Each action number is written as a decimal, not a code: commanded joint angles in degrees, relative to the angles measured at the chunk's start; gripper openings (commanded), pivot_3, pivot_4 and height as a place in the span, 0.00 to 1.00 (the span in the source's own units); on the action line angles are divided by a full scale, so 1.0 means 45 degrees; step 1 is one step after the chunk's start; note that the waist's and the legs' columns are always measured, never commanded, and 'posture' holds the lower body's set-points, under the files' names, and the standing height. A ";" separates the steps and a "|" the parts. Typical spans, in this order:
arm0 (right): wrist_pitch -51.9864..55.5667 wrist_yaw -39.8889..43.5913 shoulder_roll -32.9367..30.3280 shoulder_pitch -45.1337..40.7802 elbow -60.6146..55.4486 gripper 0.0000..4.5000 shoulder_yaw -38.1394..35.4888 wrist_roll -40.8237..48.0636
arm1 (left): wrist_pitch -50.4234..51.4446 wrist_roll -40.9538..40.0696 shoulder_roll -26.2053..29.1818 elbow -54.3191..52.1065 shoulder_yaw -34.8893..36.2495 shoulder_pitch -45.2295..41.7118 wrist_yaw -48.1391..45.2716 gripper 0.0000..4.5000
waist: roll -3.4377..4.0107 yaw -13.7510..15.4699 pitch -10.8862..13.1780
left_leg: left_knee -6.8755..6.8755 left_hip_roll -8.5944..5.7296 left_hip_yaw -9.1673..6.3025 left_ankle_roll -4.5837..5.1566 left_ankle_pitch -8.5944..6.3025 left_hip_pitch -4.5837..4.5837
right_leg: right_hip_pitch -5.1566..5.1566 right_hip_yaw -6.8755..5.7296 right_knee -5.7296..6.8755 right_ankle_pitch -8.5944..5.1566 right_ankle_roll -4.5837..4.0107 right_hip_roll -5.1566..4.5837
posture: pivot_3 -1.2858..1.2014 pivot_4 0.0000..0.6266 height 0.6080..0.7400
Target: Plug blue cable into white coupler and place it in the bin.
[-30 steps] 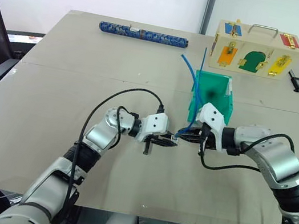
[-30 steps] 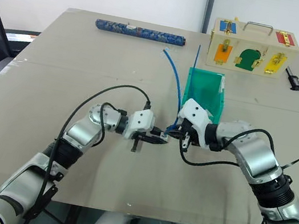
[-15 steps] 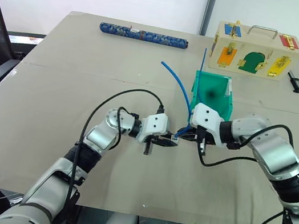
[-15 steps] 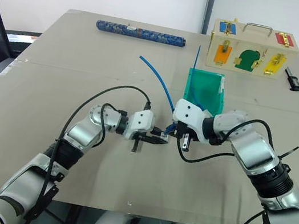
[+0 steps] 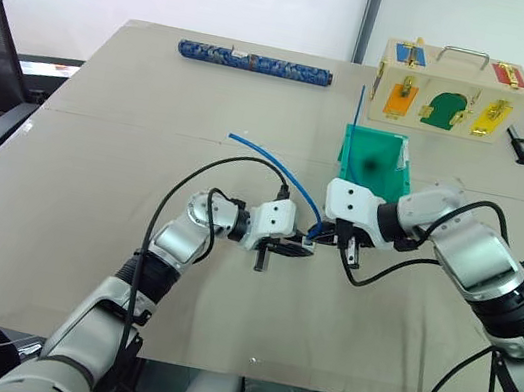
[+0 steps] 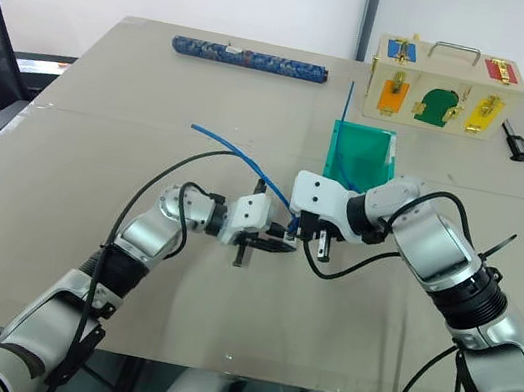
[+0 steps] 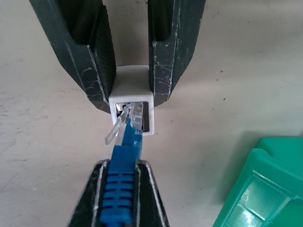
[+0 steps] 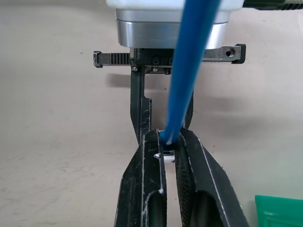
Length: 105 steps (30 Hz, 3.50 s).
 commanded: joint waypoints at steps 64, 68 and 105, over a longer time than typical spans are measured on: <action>-0.4187 -0.1618 0.2498 0.3329 0.0672 0.66 -0.3970 0.0614 | 0.0493 0.0056 -0.0500 -0.0070 0.0404 0.0033 0.0265 0.08 | 0.0110 -0.0114 -0.0258 | -0.0045 0.0008 -0.0041 -0.0001 0.0000 0.0089 | 0.0077 -0.0012 -0.0017 -0.0024 0.0038 0.0002 | 0.52 0.24 0.99; -0.3836 -0.2465 0.2202 0.4529 -0.1700 0.99 -0.5748 0.1769 | 0.1400 -0.0363 -0.0377 -0.0774 0.0718 0.0155 0.0259 0.08 | 0.0105 -0.0070 -0.0256 | -0.0031 -0.0002 -0.0056 -0.0006 0.0002 -0.0097 | -0.0090 -0.0019 -0.0013 -0.0005 0.0008 -0.0008 | 0.52 0.24 0.99; -0.4086 -0.8902 0.2810 1.4995 -0.8282 1.00 -1.0474 0.1760 | 1.5932 -0.6341 -0.2346 0.0084 0.5173 -0.7410 0.4199 0.99 | 0.0018 -0.0291 -0.0039 | -0.0030 0.0025 -0.0004 -0.0006 0.0003 -0.0117 | -0.0110 0.0002 -0.0006 -0.0031 0.0045 0.0013 | 0.52 0.24 0.99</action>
